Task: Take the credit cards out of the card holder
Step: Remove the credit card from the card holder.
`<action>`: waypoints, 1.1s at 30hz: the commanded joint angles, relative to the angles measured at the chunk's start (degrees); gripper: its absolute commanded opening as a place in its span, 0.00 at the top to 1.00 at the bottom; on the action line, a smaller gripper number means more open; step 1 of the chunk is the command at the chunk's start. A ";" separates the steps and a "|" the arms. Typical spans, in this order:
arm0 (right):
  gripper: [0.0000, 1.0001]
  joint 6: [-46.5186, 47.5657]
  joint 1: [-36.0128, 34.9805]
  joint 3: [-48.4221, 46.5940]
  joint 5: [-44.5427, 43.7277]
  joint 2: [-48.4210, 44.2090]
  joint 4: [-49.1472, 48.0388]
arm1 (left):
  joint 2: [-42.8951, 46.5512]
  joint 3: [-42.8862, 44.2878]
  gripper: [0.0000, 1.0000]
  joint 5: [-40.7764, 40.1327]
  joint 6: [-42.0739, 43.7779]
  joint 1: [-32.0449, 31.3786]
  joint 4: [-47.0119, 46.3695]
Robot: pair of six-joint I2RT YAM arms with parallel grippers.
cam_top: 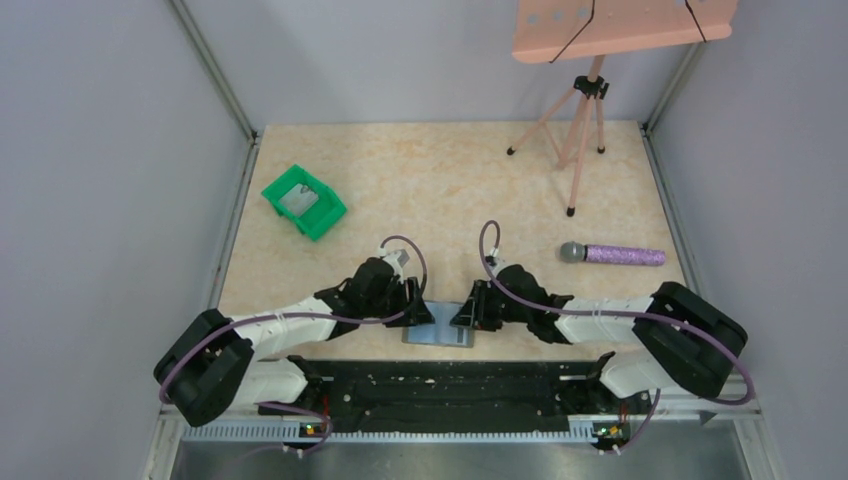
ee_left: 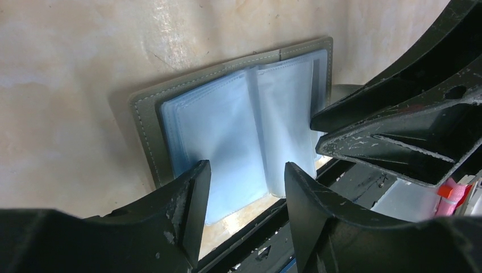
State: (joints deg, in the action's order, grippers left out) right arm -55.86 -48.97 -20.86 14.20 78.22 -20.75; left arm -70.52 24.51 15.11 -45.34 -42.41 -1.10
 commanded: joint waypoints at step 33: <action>0.58 0.35 -9.52 -16.09 1.99 14.26 -7.23 | 17.01 7.47 0.33 -19.53 -1.43 3.21 26.69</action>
State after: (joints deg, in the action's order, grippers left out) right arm -56.62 -57.89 -35.62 16.43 92.16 -26.96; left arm -55.42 29.78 -2.72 -47.77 -40.10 24.34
